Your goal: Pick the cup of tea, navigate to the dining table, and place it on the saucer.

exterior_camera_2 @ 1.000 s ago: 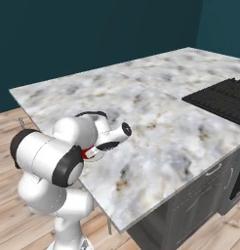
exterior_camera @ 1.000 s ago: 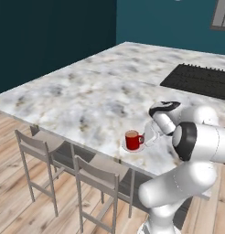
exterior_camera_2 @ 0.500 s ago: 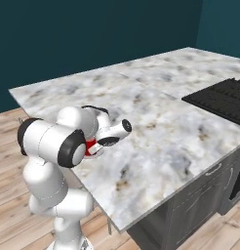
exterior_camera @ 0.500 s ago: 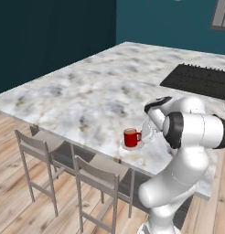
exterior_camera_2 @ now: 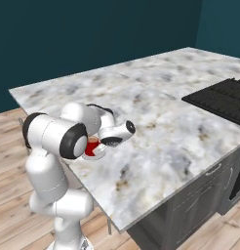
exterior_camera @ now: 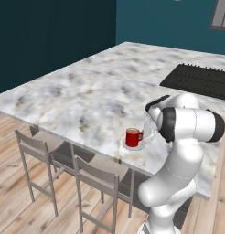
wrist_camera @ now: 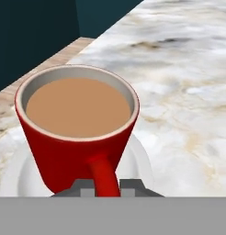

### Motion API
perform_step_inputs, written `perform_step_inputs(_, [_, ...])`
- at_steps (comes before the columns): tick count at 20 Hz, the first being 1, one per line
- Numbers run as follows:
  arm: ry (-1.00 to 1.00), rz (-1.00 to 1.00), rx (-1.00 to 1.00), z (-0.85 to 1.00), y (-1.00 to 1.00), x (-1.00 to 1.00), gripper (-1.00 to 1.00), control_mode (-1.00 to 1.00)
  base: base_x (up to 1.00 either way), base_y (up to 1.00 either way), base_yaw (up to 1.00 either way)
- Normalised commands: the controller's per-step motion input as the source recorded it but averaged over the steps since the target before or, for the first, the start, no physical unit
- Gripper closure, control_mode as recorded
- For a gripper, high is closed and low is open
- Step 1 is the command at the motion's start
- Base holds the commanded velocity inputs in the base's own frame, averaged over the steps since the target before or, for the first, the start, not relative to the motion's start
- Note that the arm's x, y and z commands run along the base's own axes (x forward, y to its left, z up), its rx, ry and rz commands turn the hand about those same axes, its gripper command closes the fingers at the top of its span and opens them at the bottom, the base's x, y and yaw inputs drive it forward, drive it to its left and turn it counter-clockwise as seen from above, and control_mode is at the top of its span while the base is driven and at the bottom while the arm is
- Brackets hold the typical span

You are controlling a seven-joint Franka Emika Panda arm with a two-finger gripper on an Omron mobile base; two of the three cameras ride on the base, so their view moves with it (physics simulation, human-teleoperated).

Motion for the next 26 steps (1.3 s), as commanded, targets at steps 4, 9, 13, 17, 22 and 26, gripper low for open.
perform_step_inputs(4, [-0.09,0.00,-0.02,-0.10,0.03,0.00,1.00,-1.00,0.00,0.00,0.00])
perform_step_inputs(9, [-0.04,0.00,-0.01,0.00,0.11,0.00,-1.00,-1.00,0.00,0.00,0.00])
perform_step_inputs(13, [-0.01,0.00,0.00,0.03,0.00,-0.04,-1.00,-1.00,0.00,0.00,0.00])
perform_step_inputs(17, [0.00,0.00,0.00,0.31,0.00,-0.27,-1.00,-1.00,0.00,0.00,0.00])
perform_step_inputs(22, [0.00,0.00,0.00,0.55,-0.05,-0.41,-1.00,-1.00,0.00,0.00,0.00])
perform_step_inputs(26, [0.00,0.00,0.00,0.81,-0.11,-0.54,-1.00,-1.00,0.00,0.00,0.00])
